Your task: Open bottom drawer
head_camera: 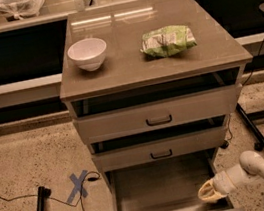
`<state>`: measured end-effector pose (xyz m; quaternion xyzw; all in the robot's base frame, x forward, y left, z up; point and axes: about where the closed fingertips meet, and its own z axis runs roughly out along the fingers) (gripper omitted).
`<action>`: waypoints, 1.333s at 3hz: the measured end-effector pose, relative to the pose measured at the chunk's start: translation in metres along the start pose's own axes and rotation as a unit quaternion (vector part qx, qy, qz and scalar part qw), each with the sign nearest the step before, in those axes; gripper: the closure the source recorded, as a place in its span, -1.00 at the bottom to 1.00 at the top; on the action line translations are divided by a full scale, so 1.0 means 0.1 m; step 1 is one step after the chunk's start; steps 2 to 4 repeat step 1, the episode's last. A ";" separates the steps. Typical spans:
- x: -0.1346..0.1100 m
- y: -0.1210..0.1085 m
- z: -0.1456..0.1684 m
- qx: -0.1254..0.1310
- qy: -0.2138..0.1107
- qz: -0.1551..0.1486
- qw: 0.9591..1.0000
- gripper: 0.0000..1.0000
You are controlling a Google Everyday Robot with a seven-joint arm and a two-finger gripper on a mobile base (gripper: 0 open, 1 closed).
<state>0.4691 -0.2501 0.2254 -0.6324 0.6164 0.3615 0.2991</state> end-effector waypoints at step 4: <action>0.00 0.01 0.03 -0.002 -0.001 0.001 1.000 0.54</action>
Offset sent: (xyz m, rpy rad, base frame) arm 0.0000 0.0000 0.0000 0.0000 0.0000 0.0000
